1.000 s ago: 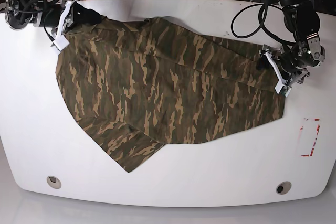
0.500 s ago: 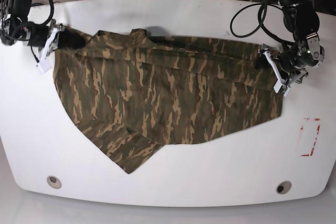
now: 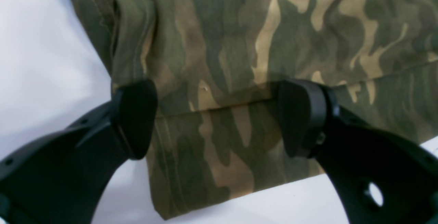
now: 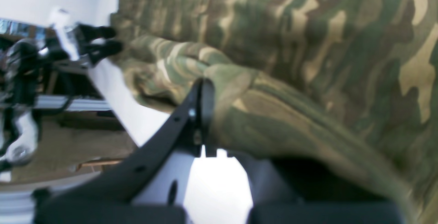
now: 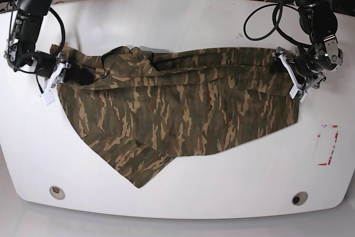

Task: Fold the T-shirt properly
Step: 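Drag the right gripper along the shirt edge, bunching the fabric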

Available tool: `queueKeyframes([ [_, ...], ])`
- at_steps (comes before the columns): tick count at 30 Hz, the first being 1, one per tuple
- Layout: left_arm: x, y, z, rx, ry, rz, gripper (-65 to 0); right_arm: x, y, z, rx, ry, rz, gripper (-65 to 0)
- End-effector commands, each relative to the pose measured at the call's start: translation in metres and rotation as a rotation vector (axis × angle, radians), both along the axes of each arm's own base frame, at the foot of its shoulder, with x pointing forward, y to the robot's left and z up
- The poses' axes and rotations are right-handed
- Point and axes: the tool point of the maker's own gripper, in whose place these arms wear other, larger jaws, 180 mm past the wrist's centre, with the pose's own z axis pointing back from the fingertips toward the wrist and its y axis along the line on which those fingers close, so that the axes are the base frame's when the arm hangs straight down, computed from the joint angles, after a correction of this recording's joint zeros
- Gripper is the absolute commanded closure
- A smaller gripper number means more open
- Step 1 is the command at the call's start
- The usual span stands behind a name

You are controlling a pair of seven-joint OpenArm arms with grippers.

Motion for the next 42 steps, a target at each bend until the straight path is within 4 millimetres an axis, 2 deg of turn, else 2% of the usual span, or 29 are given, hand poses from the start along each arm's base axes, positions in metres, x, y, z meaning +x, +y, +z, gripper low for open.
queueKeyframes([
  [1,0.008,0.007,0.011,0.019,-0.033,0.004,-52.2,0.015,-0.001,0.004,-0.017,-0.025,-0.015,0.0],
  [2,0.008,0.006,0.011,0.019,-0.033,0.003,-52.2,0.019,0.002,-0.001,-0.033,-0.014,-0.015,-1.1],
  [5,0.008,0.006,0.011,0.019,-0.033,0.003,-52.2,0.024,0.002,-0.013,-0.084,0.022,-0.016,-10.1],
  [8,0.008,0.006,0.011,0.02,-0.034,0.003,-52.2,0.026,-0.001,-0.014,-0.107,0.019,-0.026,-27.7],
  [10,0.008,0.007,0.012,0.02,-0.035,0.006,-52.2,0.019,-0.001,-0.017,-0.121,0.023,-0.02,-38.8],
  [12,0.008,0.007,0.012,0.02,-0.035,0.006,-52.2,0.015,-0.006,-0.01,-0.159,0.002,-0.008,-46.8],
  [13,0.008,0.007,0.012,0.02,-0.035,0.006,-52.2,0.009,-0.008,-0.008,-0.177,-0.008,0.001,-50.1],
  [15,0.008,0.007,0.012,0.02,-0.035,0.006,-52.2,-0.002,-0.006,-0.007,-0.192,-0.012,0.02,-52.0],
  [19,0.008,0.007,0.012,0.02,-0.035,0.006,-52.2,-0.028,0.004,-0.01,-0.21,-0.008,0.059,-49.8],
  [24,0.008,0.007,0.012,0.018,-0.035,0.004,-52.2,-0.046,0.02,-0.02,-0.206,0.014,0.079,-48.7],
  [29,0.008,0.007,0.012,0.018,-0.035,0.004,-52.2,-0.046,0.036,-0.029,-0.191,0.024,0.075,-48.7],
  [34,0.008,0.007,0.012,0.018,-0.035,0.004,-52.2,-0.033,0.049,-0.023,-0.159,-0.013,0.071,-47.1],
  [38,0.008,0.007,0.012,0.02,-0.035,0.004,-52.2,-0.027,0.056,-0.018,-0.147,-0.034,0.074,-40.9],
  [40,0.008,0.007,0.012,0.02,-0.035,0.004,-52.2,-0.026,0.058,-0.016,-0.146,-0.042,0.075,-34.6],
  [42,0.008,0.008,0.012,0.021,-0.035,0.004,-52.2,-0.024,0.059,-0.012,-0.149,-0.056,0.079,-23.6],
])
